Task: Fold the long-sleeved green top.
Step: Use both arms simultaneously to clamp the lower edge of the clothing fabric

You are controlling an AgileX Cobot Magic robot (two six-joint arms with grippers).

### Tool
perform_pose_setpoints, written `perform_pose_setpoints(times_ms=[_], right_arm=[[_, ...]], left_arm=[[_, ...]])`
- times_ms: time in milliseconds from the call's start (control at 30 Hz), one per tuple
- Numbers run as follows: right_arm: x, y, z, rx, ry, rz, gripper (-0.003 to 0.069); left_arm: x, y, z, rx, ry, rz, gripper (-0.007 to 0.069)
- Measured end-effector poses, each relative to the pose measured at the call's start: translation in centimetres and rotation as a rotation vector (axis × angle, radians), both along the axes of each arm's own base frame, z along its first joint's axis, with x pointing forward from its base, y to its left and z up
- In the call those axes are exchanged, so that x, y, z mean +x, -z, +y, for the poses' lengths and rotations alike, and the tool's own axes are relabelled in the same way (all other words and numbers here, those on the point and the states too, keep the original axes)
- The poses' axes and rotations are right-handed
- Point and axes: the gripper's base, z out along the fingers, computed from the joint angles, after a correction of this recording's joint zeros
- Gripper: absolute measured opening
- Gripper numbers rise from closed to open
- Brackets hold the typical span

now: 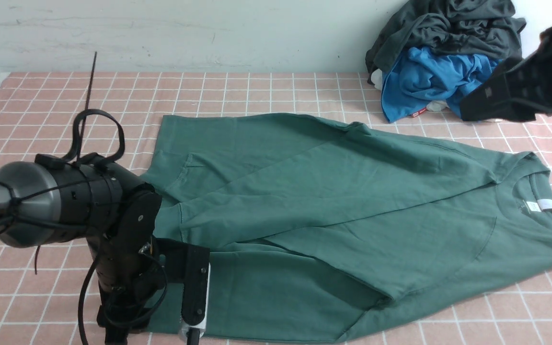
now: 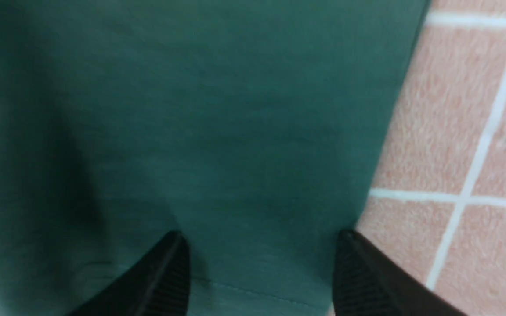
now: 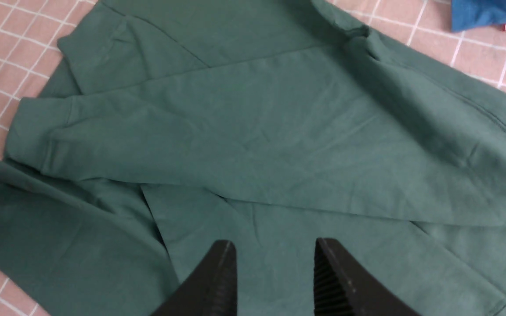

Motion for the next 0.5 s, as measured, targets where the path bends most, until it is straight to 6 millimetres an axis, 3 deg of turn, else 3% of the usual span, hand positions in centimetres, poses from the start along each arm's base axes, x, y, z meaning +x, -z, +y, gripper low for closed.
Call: perform_pose_setpoints(times_ms=[500], right_arm=[[-0.25, 0.31, 0.81, -0.015, -0.016, -0.049, 0.0232]], left_arm=[[0.2, -0.03, 0.95, 0.023, -0.036, 0.029, 0.0239]])
